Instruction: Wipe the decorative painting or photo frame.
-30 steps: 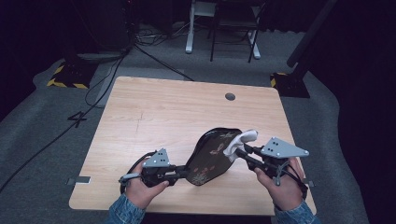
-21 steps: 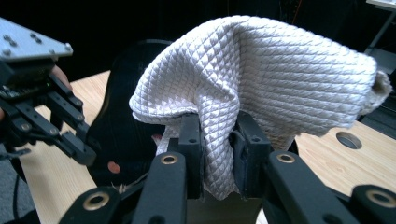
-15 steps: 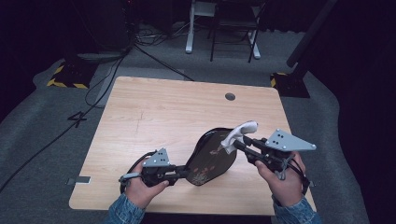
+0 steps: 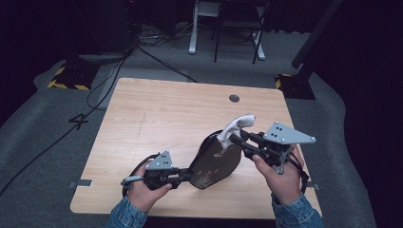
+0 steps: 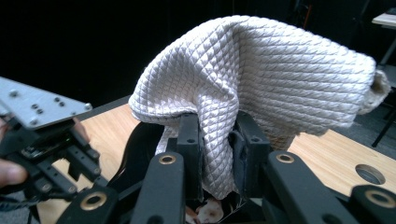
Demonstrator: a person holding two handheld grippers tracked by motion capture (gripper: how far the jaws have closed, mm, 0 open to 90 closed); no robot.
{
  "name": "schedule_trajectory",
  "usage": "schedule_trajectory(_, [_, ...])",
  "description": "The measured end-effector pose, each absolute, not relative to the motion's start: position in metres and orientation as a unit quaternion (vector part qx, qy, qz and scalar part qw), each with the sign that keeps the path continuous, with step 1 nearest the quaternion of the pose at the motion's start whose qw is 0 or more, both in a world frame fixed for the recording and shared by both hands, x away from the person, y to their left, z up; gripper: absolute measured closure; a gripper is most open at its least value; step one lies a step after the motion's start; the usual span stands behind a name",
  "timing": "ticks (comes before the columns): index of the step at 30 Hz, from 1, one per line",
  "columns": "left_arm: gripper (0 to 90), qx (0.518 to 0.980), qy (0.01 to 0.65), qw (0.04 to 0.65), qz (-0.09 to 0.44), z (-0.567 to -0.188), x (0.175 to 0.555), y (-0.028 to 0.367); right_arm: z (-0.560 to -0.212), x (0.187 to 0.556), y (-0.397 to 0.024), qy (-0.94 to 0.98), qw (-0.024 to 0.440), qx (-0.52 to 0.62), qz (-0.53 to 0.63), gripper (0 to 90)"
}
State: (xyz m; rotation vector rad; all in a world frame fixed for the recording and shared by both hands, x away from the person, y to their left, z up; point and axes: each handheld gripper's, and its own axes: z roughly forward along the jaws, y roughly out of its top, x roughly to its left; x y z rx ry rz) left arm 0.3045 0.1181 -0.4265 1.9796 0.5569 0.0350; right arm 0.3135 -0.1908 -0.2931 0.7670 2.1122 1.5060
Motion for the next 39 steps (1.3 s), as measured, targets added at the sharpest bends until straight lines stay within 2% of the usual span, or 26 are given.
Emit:
schedule_trajectory(19, [78.2,0.827,0.227,0.513,0.017,-0.426,0.304,0.117,-0.295,0.334,-0.187,0.76,0.234,0.311,0.521,74.6])
schedule_trajectory(39, [78.3,0.825,0.232,0.515,0.015,-0.426,0.304,0.118,-0.305,0.335,-0.195,0.772,0.248,0.321,0.49,75.4])
